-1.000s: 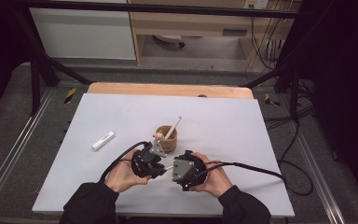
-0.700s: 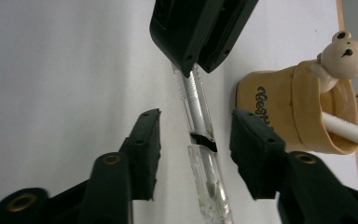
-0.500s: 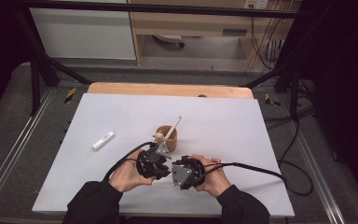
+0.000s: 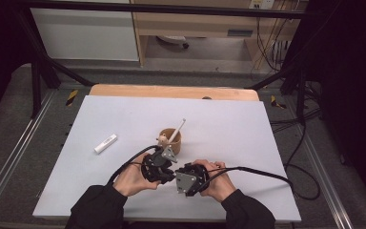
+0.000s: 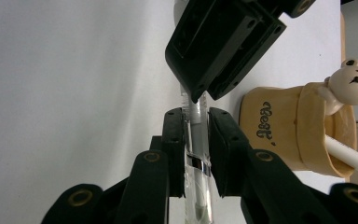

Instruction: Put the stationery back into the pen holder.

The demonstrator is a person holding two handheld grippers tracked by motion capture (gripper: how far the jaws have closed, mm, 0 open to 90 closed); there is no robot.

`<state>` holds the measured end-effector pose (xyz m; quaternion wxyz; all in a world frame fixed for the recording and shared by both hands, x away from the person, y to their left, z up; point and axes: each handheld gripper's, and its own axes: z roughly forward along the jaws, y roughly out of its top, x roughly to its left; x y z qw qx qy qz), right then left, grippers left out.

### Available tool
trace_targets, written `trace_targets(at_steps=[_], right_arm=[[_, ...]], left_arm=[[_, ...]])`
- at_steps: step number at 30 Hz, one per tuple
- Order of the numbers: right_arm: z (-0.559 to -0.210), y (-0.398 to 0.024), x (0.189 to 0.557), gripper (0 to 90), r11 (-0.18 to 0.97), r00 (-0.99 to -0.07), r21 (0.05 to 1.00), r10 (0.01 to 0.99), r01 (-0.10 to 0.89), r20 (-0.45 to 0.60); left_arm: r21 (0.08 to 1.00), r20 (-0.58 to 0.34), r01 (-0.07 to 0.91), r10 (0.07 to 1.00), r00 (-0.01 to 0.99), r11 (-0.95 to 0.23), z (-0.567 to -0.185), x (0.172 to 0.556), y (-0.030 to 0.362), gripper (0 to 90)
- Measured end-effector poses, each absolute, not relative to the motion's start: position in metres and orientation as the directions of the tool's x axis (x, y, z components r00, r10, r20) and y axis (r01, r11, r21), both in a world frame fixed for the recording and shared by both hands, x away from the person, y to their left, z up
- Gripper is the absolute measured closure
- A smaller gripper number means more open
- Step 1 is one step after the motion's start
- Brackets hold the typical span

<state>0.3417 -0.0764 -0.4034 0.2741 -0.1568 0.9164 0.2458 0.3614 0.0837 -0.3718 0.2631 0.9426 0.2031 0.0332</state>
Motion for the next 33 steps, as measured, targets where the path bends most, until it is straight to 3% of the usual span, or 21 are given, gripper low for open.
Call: trace_targets(at_steps=[9,17,27,33], right_arm=[[-0.402,-0.077,0.342,79.4,0.834,-0.799,0.367,-0.137,-0.412,-0.586],[-0.398,-0.085,0.346,79.4,0.853,-0.806,0.361,-0.110,-0.377,-0.582],[-0.395,-0.101,0.350,79.4,0.867,-0.817,0.382,-0.050,-0.321,-0.575],[-0.394,-0.111,0.353,79.4,0.867,-0.830,0.419,0.014,-0.268,-0.558]], left_arm=[[0.552,-0.018,0.332,0.387,0.922,-0.765,-0.370,0.361,0.087,78.8],[0.590,0.039,0.289,0.384,0.923,-0.754,-0.368,0.359,0.104,62.0],[0.617,0.069,0.329,0.466,0.882,-0.715,-0.381,0.357,0.142,35.5],[0.640,0.064,0.373,0.531,0.845,-0.672,-0.393,0.356,0.165,24.9]])
